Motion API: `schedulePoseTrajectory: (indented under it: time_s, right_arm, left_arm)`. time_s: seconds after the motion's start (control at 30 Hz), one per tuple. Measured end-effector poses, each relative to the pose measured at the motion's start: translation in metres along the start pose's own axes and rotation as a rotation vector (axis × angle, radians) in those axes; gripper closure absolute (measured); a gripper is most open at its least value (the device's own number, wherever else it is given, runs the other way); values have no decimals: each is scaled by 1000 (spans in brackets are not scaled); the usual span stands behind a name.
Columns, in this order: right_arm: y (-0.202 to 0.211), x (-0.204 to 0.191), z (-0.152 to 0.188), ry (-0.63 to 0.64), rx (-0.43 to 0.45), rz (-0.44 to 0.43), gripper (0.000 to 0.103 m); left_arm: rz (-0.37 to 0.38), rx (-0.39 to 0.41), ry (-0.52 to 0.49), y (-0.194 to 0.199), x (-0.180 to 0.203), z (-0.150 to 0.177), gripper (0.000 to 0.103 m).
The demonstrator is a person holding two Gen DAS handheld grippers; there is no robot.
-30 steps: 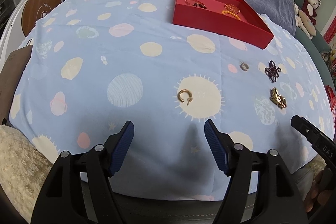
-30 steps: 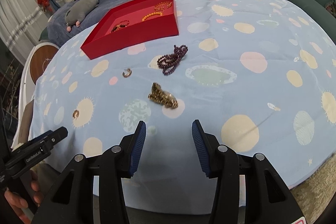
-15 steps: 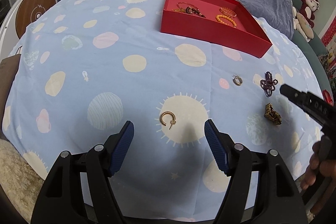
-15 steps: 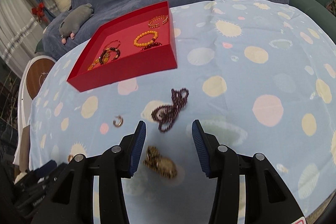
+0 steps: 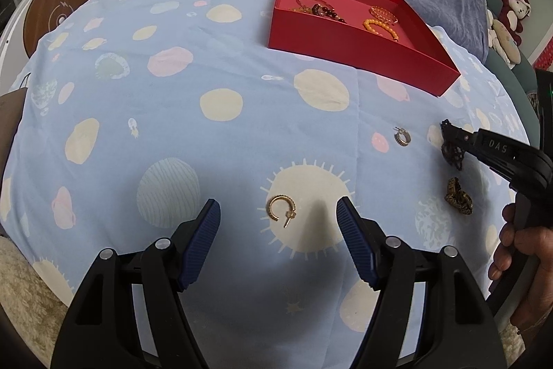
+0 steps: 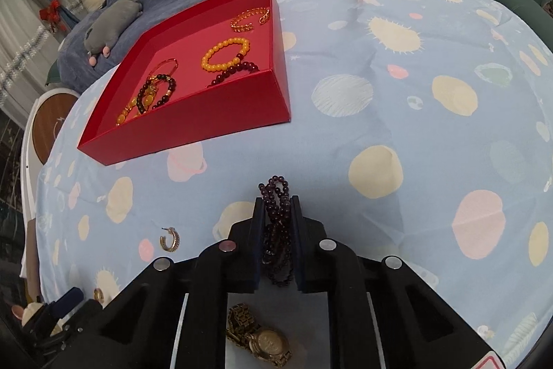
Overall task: Organize jewelry
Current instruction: 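Grasp the gold watch band with the left tool while the right holds the garnet strand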
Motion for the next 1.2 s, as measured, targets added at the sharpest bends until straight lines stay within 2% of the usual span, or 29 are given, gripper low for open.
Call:
schedulePoseTrajectory:
  time_s: [0.1, 0.27, 0.5, 0.7, 0.97, 1.07, 1.17, 1.2]
  right_arm:
    - [7, 5, 7, 12, 6, -3, 92]
    - [29, 31, 24, -59, 15, -20, 92]
    - [58, 62, 60, -119, -10, -28, 93]
    - [71, 63, 86, -130, -41, -30, 93]
    - [76, 58, 100, -103, -53, -19, 93]
    - [76, 60, 100, -109, -54, -19, 93]
    - [74, 61, 102, -116, -62, -21, 93]
    - [74, 61, 103, -116, -63, -23, 93]
  left_arm:
    - [13, -2, -6, -1, 7, -1, 37]
    - [46, -7, -37, -4, 31, -3, 37]
    - [118, -13, -98, -10, 89, -4, 32]
    - [150, -35, -146, -24, 135, -1, 31]
    - [183, -83, -115, -48, 162, 4, 31]
    - [161, -101, -138, -59, 168, 7, 36]
    - [139, -85, -179, -59, 170, 8, 40]
    - [133, -78, -188, -59, 170, 9, 44]
Point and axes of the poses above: each gripper's, at about its wrist camera, not at the fingertips, and y roughly against the way its jaws point, x to its right, z to its underside, the point moved 10 cm from there along -y, roughly the way its jaws point, and after that the axes turned 8 degrees about z, right-handed, at the moved point
